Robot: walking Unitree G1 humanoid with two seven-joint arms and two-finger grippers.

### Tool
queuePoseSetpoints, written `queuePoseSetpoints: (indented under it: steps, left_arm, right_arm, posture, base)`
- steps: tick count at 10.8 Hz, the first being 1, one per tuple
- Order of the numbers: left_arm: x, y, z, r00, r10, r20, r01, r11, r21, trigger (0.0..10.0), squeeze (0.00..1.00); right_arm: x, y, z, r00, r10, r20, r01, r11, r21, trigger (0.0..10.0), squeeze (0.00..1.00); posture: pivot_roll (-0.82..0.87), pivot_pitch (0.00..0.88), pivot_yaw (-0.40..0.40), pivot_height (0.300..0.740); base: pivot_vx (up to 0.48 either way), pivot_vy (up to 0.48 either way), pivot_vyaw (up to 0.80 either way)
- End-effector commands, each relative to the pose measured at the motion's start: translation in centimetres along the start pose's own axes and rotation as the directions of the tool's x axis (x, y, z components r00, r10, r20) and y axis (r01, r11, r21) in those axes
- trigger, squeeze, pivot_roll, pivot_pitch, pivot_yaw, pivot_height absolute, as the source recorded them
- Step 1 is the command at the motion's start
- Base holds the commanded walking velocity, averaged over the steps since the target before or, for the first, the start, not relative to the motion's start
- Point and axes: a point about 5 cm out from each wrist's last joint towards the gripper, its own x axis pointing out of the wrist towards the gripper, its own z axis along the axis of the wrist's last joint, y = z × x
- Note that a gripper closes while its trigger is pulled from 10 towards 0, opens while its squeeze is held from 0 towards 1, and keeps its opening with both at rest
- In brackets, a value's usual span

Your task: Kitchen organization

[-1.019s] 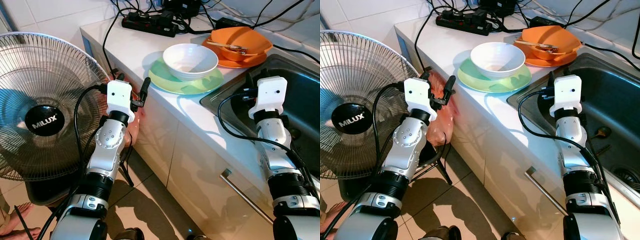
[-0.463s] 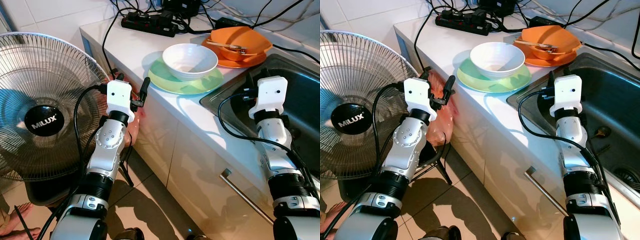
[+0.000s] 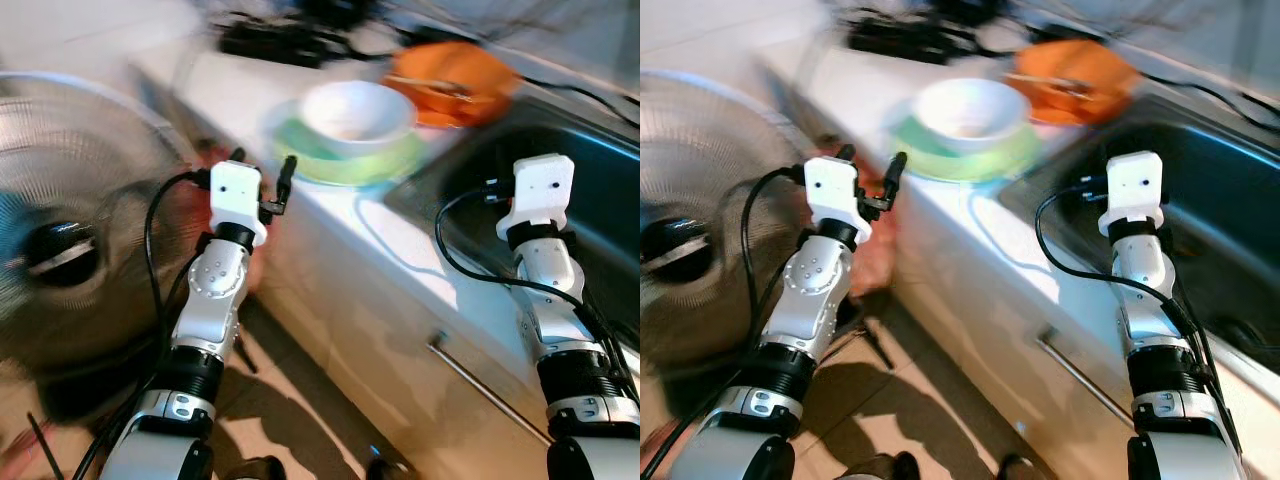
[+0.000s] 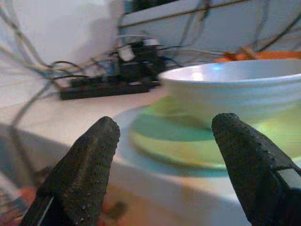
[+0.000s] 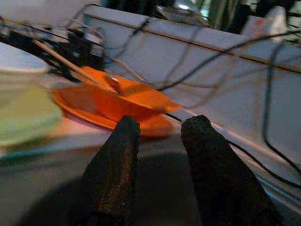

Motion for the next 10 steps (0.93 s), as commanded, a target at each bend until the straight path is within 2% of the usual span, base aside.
queuePoseSetpoints:
  steps: [1,10]
  left_arm:
    - [-0.06,0.17,0.14,1.0,0.009,0.003,-0.009,1.0,0.01,10.0,0.0]
    - [-0.19,-0.75,0.24,1.0,-0.021,0.014,0.021,1.0,0.01,10.0,0.0]
  right_arm:
    - [-0.22,-0.18,-0.35,1.0,-0.006,-0.018,0.006,1.0,0.007,10.0,0.0]
    - [-0.46,0.65,0.1,0.999,0.035,0.017,-0.036,0.999,0.026,10.0,0.0]
  posture:
    - [-0.04,0.13,0.024,0.74]
    - [-0.04,0.106,0.026,0.74]
  base:
    - [0.0,0.0,-0.59]
    - [0.0,0.0,-0.76]
